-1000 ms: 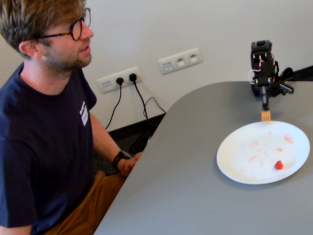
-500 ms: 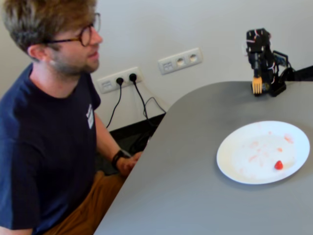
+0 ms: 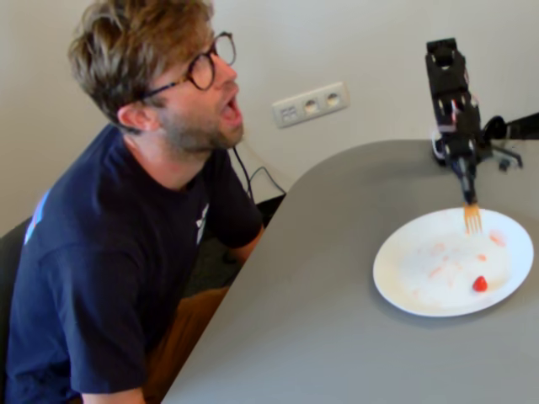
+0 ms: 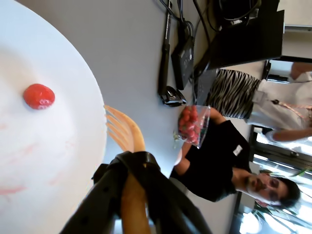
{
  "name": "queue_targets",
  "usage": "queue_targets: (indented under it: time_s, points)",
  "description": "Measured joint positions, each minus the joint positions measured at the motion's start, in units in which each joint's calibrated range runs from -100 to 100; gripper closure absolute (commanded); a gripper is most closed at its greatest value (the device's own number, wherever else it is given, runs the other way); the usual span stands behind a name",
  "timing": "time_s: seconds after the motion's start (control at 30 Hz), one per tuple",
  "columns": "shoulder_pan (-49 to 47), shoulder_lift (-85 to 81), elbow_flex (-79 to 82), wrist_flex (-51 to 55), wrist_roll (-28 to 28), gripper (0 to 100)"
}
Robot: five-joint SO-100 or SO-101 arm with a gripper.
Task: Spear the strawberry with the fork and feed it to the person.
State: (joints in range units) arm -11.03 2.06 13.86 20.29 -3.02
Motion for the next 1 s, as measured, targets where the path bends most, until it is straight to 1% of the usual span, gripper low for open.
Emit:
queue_targets:
  time_s: [0.13, 0.3, 0.43, 0.63, 0.7, 0.87, 1.0]
  points:
    - [0.2, 8.8, -5.8, -1.6, 0.0, 99]
    - [2.7, 15.4, -6.6, -2.9, 0.0, 99]
    - [3.4, 18.5, -6.9, -4.3, 0.0, 99]
    - [1.8, 21.7, -7.2, -5.2, 0.1, 99]
    - [0.0, 22.3, -7.2, -3.3, 0.2, 99]
    - [0.1, 20.4, -8.2, 6.5, 0.2, 99]
    - [0.0, 18.9, -8.0, 12.4, 0.2, 99]
